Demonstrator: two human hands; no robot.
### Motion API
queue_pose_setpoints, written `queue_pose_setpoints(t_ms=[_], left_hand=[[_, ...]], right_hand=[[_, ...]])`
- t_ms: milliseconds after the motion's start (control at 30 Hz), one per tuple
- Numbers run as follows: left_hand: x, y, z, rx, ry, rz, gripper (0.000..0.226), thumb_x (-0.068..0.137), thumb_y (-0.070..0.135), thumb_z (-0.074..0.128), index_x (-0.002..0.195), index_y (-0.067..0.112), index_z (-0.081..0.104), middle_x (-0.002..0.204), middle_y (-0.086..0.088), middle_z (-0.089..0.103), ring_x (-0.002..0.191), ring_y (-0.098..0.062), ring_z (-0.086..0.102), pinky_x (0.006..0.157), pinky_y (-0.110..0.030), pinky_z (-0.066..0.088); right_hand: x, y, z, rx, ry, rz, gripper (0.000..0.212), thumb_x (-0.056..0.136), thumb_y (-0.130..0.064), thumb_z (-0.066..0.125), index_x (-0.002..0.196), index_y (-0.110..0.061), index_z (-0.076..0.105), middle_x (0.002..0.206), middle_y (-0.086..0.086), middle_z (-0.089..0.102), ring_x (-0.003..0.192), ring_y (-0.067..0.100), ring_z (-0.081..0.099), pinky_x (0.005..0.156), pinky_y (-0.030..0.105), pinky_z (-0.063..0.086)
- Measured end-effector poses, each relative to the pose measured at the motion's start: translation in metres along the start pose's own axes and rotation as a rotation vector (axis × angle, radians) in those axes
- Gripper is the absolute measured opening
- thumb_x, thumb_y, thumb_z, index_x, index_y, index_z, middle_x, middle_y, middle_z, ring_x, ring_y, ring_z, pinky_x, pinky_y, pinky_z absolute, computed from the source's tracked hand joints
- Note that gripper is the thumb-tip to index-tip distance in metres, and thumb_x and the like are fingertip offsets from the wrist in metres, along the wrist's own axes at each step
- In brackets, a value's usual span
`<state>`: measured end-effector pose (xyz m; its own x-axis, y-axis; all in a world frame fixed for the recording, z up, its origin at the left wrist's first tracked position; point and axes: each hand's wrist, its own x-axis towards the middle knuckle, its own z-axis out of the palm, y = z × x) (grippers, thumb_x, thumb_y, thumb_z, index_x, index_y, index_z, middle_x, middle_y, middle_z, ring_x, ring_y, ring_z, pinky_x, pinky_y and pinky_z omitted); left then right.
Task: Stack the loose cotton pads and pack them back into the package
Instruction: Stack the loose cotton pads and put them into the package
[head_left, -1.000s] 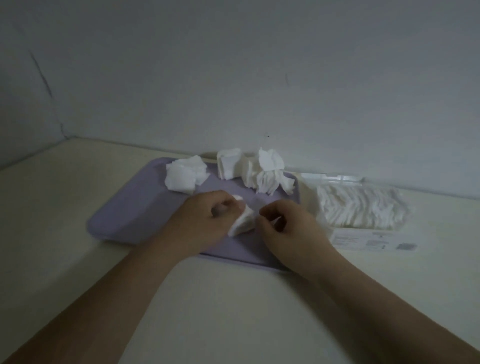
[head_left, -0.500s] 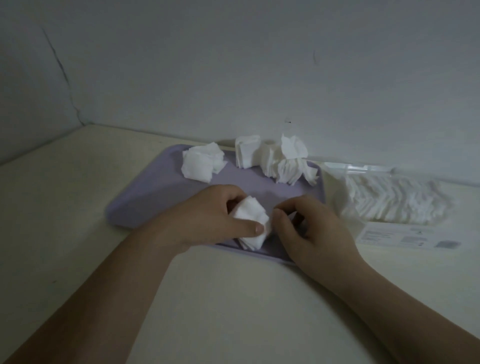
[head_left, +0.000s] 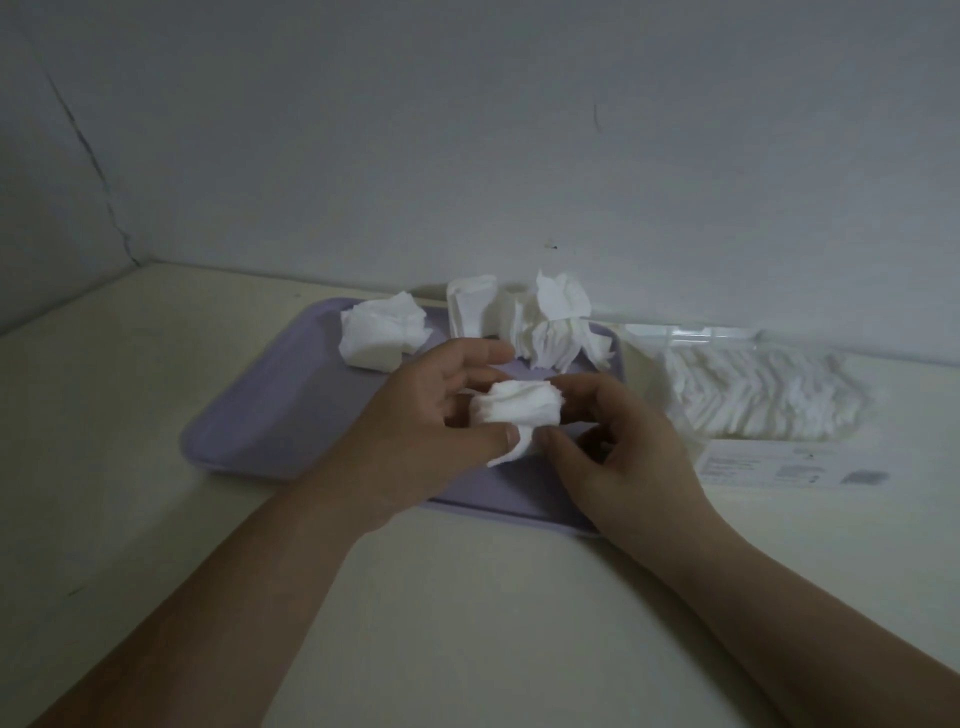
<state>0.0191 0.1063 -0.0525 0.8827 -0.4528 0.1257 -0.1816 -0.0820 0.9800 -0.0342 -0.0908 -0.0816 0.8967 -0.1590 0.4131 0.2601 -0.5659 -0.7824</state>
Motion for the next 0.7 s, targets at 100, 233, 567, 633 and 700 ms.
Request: queue_pose_setpoints(t_ms=[100, 233, 567, 633, 700], left_hand=[[0.0011, -0.0028, -0.0022, 0.128, 0.019, 0.006, 0.060, 0.074, 0.009, 0.090, 0.123, 0.034, 0.066, 0.117, 0.015, 0.075, 0.110, -0.002, 0.069, 0.099, -0.027, 0.054], [0.0045, -0.0100, -0.0051, 0.359, 0.072, 0.031, 0.054, 0.062, 0.032, 0.096, 0.108, 0.046, 0.070, 0.092, 0.014, 0.062, 0.078, -0.003, 0.054, 0.070, -0.013, 0.044], [0.0036, -0.0062, 0.0011, 0.301, -0.050, 0.033, 0.036, 0.081, 0.024, 0.085, 0.114, 0.031, 0.073, 0.069, -0.010, 0.061, 0.060, -0.028, 0.051, 0.058, -0.036, 0.045], [0.0032, -0.0071, 0.0031, 0.273, -0.069, 0.038, 0.033, 0.081, 0.029, 0.079, 0.113, 0.031, 0.072, 0.088, -0.019, 0.073, 0.080, -0.044, 0.065, 0.077, -0.055, 0.055], [0.0029, -0.0046, 0.0039, 0.231, -0.071, 0.021, 0.023, 0.085, 0.031, 0.075, 0.108, 0.029, 0.074, 0.090, -0.012, 0.077, 0.087, -0.039, 0.071, 0.085, -0.054, 0.058]], right_hand=[[-0.0009, 0.0011, 0.0010, -0.023, 0.014, 0.001, 0.042, 0.088, -0.014, 0.073, 0.127, -0.027, 0.064, 0.105, -0.021, 0.072, 0.102, -0.005, 0.066, 0.088, 0.008, 0.048], [-0.0039, -0.0003, 0.0032, -0.114, -0.001, -0.023, 0.064, 0.086, -0.017, 0.072, 0.146, -0.023, 0.051, 0.127, -0.007, 0.067, 0.110, 0.006, 0.061, 0.096, 0.012, 0.044], [-0.0049, -0.0048, 0.0056, -0.313, -0.107, -0.165, 0.068, 0.089, -0.033, 0.059, 0.155, -0.029, 0.042, 0.081, -0.015, 0.064, 0.080, 0.007, 0.050, 0.081, 0.032, 0.047], [-0.0050, -0.0063, 0.0049, -0.353, -0.147, -0.157, 0.070, 0.090, -0.036, 0.057, 0.157, -0.027, 0.039, 0.083, -0.018, 0.063, 0.084, 0.013, 0.057, 0.079, 0.029, 0.044], [-0.0049, -0.0054, 0.0043, -0.333, -0.156, -0.127, 0.069, 0.092, -0.034, 0.058, 0.157, -0.028, 0.038, 0.082, -0.016, 0.065, 0.081, 0.013, 0.060, 0.078, 0.030, 0.047]])
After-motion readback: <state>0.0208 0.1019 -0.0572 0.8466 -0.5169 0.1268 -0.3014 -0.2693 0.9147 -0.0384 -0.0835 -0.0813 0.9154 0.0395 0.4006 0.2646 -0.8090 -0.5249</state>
